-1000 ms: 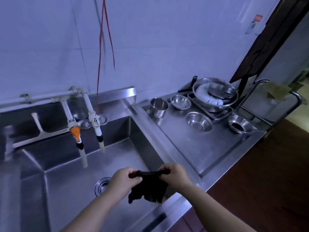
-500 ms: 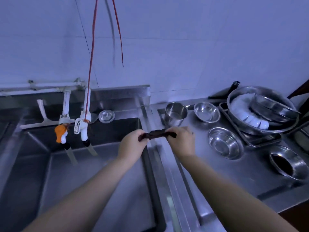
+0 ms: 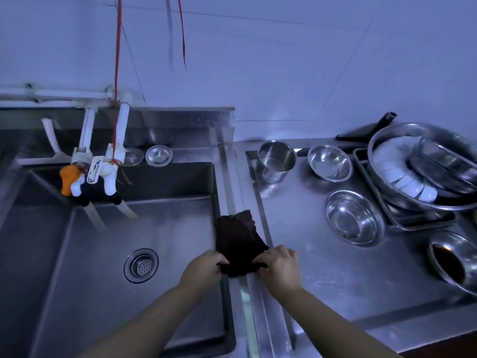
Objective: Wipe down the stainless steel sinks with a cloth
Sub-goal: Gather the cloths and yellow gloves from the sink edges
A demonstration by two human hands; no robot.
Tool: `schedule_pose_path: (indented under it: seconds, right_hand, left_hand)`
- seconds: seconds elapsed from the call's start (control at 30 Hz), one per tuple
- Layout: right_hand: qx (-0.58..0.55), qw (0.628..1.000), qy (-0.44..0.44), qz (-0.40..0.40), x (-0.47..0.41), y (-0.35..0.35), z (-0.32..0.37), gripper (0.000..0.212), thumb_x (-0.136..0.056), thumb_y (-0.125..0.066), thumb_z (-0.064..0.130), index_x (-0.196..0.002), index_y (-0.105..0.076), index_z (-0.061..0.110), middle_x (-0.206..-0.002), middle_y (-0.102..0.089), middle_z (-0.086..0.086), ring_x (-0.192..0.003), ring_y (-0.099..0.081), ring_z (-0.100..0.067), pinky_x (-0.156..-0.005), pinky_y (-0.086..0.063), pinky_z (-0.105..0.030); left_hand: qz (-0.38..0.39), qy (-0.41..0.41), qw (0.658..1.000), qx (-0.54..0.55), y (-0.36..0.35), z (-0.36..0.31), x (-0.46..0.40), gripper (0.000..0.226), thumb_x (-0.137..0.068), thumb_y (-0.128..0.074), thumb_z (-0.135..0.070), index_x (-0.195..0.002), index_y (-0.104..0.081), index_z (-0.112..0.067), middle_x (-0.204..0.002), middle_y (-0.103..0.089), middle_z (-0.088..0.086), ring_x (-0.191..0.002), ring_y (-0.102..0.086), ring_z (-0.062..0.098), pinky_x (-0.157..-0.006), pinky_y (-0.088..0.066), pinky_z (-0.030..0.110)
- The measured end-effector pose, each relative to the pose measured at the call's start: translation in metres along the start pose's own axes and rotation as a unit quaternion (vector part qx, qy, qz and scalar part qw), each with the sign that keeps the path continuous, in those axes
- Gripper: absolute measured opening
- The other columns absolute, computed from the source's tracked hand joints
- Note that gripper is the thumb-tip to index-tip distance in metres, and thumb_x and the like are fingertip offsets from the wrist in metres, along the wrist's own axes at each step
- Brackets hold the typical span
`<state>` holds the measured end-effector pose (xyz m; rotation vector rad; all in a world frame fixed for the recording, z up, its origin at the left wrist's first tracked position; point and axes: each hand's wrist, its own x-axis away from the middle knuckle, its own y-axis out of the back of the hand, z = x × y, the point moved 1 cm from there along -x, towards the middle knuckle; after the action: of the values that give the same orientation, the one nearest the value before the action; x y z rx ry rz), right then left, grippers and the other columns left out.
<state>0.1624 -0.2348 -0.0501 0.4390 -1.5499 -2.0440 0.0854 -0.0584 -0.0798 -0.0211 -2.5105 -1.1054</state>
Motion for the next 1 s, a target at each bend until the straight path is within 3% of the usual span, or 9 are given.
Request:
schedule_pose_path:
  seconds: [0.1,0.2,0.33,0.5,0.53,0.6,0.67,0.8,1.0]
  right_hand:
    - [0.031,0.998,0.052,-0.022,0.006,-0.002,0.0,0.042,-0.031,-0.085,0.005,-0.06,-0.073,0.032,-0.06,-0.063,0.015,-0.062,-0.061,-0.019,-0.071,-0.031,-0.026]
    - [0.065,0.994,0.07,-0.046,0.007,0.002,0.001,0.038,-0.032,-0.082,0.001,-0.057,-0.073,0.028,-0.068,-0.065,0.011,-0.068,-0.061,-0.022,-0.069,-0.043,-0.031]
    - [0.086,0.992,0.058,-0.068,0.0,0.02,0.017,0.027,-0.042,-0.082,0.003,-0.058,-0.071,0.022,-0.071,-0.066,0.006,-0.072,-0.061,-0.025,-0.064,-0.042,-0.034]
    - [0.173,0.981,0.09,-0.006,-0.022,0.037,0.078,0.03,-0.029,-0.081,0.008,-0.04,-0.054,0.014,-0.044,-0.051,-0.002,-0.04,-0.049,-0.022,-0.046,-0.034,-0.024]
    - [0.184,0.976,0.112,0.009,-0.027,0.037,0.095,0.027,-0.037,-0.082,0.01,-0.045,-0.056,0.013,-0.047,-0.053,-0.003,-0.04,-0.05,-0.022,-0.046,-0.032,-0.023]
    - [0.173,0.973,0.143,0.057,-0.033,0.032,0.132,0.006,-0.072,-0.067,0.016,-0.071,-0.063,0.013,-0.074,-0.063,-0.005,-0.062,-0.059,-0.024,-0.054,-0.031,-0.025]
    - [0.149,0.97,0.174,0.081,-0.037,0.02,0.171,0.016,-0.087,-0.048,0.02,-0.091,-0.062,0.014,-0.093,-0.064,-0.004,-0.082,-0.059,-0.026,-0.062,-0.036,-0.029]
    - [0.112,0.96,0.232,0.109,-0.032,0.004,0.253,0.022,-0.089,-0.048,0.025,-0.104,-0.063,0.018,-0.103,-0.065,-0.003,-0.094,-0.06,-0.027,-0.073,-0.047,-0.031]
    - [0.05,0.934,0.334,0.116,-0.006,-0.022,0.391,0.027,-0.093,-0.042,0.026,-0.104,-0.065,0.017,-0.102,-0.066,-0.003,-0.093,-0.06,-0.024,-0.08,-0.05,-0.033]
  left_hand:
    - [0.042,-0.029,0.997,-0.055,-0.003,0.002,0.01,0.044,-0.089,-0.053,-0.011,-0.131,-0.055,-0.023,-0.143,-0.04,-0.005,-0.125,-0.045,0.009,-0.092,-0.03,0.009]
    - [0.062,-0.047,0.993,-0.093,-0.001,0.005,0.022,0.051,-0.093,-0.048,-0.011,-0.14,-0.043,-0.03,-0.154,-0.023,-0.011,-0.138,-0.026,0.008,-0.103,-0.028,0.018]
    - [0.013,-0.014,0.997,-0.072,0.021,0.011,0.041,0.042,-0.092,-0.05,-0.017,-0.131,-0.053,-0.03,-0.145,-0.039,-0.01,-0.132,-0.037,0.01,-0.102,-0.035,0.025]
    - [-0.083,0.046,0.995,-0.009,0.064,0.036,0.082,0.028,-0.092,-0.053,-0.025,-0.118,-0.061,-0.028,-0.123,-0.057,-0.01,-0.106,-0.054,0.005,-0.092,-0.042,0.022]
    - [-0.108,0.063,0.992,0.009,0.073,0.043,0.094,0.026,-0.091,-0.054,-0.025,-0.116,-0.062,-0.028,-0.119,-0.058,-0.011,-0.097,-0.054,0.002,-0.088,-0.042,0.018]
    - [-0.156,0.091,0.983,0.02,0.092,0.058,0.118,0.023,-0.091,-0.054,-0.024,-0.111,-0.064,-0.029,-0.113,-0.06,-0.013,-0.085,-0.05,-0.001,-0.078,-0.037,0.012]
    - [-0.192,0.122,0.973,0.031,0.111,0.074,0.148,0.022,-0.09,-0.055,-0.024,-0.108,-0.066,-0.027,-0.11,-0.062,-0.012,-0.085,-0.052,0.002,-0.074,-0.036,0.014]
    - [-0.271,0.172,0.944,0.072,0.145,0.11,0.214,0.021,-0.089,-0.057,-0.026,-0.107,-0.066,-0.029,-0.098,-0.059,-0.017,-0.08,-0.052,-0.001,-0.073,-0.038,0.017]
    - [-0.386,0.24,0.886,0.091,0.194,0.178,0.325,0.019,-0.089,-0.055,-0.024,-0.101,-0.068,-0.03,-0.099,-0.067,-0.016,-0.083,-0.059,0.002,-0.08,-0.049,0.023]
